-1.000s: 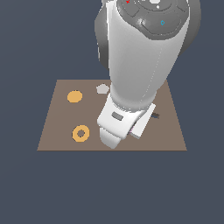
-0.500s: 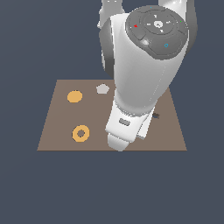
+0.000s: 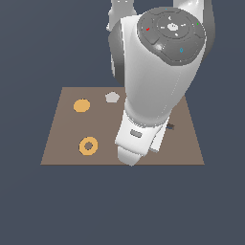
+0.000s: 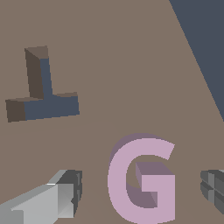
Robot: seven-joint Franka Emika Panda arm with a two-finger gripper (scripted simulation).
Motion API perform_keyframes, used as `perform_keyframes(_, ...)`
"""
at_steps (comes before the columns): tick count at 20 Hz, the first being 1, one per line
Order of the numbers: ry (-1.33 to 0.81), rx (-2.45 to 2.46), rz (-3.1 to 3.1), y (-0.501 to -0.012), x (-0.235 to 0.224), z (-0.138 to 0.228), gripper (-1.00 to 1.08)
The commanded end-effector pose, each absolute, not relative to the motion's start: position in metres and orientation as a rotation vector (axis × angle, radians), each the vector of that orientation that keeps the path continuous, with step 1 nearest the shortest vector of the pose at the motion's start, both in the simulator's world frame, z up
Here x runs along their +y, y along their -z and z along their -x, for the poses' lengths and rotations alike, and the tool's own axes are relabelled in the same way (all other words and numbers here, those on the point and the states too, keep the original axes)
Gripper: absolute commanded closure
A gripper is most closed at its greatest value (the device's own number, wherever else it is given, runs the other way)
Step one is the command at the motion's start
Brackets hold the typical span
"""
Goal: Insert a designated object into the corresponding slot on a board.
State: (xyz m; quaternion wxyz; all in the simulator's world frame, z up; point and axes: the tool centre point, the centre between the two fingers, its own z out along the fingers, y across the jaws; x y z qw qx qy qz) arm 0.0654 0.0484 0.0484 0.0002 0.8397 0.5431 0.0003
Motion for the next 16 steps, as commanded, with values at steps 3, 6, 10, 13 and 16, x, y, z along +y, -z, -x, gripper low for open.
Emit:
perform_keyframes(3,0.000,1.704,-2.639,-0.036,0.048,-0.065,-0.92)
perform_keyframes(6,0.000,1.703,-2.640,-0.030,0.048,-0.065,-0.92)
perform_keyframes(10,0.000,1.703,-2.640,-0.030,0.048,-0.065,1.08)
perform_keyframes(13,0.000,1.703,-2.640,-0.030,0.048,-0.065,1.08)
perform_keyframes(16,0.000,1.703,-2.640,-0.030,0.048,-0.065,1.08)
